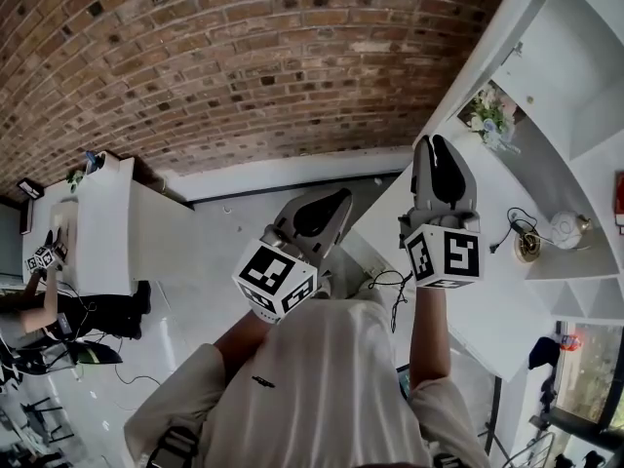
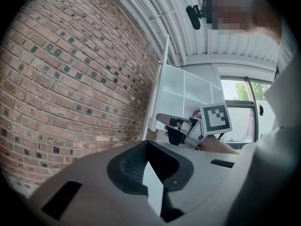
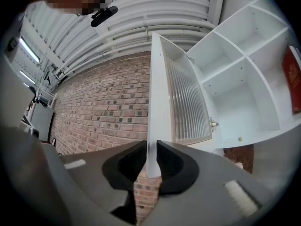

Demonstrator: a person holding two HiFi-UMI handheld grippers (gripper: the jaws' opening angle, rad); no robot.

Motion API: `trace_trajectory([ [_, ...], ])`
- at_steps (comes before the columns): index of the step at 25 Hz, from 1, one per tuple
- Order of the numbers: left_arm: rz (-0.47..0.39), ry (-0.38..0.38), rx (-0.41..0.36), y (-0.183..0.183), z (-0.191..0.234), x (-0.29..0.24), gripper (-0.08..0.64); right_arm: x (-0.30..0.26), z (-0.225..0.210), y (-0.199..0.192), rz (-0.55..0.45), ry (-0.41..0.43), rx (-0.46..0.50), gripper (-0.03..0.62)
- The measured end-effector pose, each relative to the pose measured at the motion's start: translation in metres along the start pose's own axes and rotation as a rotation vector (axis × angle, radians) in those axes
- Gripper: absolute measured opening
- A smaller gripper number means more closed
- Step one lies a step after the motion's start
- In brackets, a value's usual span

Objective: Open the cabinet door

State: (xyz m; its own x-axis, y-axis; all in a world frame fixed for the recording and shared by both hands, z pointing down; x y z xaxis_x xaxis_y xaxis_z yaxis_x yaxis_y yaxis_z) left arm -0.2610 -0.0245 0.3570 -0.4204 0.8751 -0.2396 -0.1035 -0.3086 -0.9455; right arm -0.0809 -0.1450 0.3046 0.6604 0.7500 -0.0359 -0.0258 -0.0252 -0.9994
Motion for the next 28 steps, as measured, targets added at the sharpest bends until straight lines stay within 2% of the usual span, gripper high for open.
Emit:
trace_trajectory([
  [13,0.003,-0.076,-0.035,0.005,-0.015,-0.006,0.009,0.044,-0.007,0.005,-0.012,-0.044,0.059,0.069],
  [22,0.005,-0.138,-0.059,0.01,-0.025,-0.017,0.009,0.078,-0.024,0.009,0.015,-0.156,0.094,0.067],
  [28,-0.007,-0.166,-0.067,0.014,-0.027,-0.023,0.009,0.107,-0.04,0.004,0.053,-0.249,0.12,0.023],
])
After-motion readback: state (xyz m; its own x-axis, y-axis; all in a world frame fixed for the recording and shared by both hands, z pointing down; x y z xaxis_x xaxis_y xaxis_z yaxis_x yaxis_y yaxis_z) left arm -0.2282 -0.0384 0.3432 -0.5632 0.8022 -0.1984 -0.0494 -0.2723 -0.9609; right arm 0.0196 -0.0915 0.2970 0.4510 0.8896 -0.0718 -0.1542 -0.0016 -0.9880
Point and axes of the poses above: the fingertips, and each gripper's own axes: x backward along the fingers, z to its left, y out of its top, the point moved 10 cm from there along x, backward along the fingers, and after that the axes turned 13 degrees about z, right-handed, at the moved point
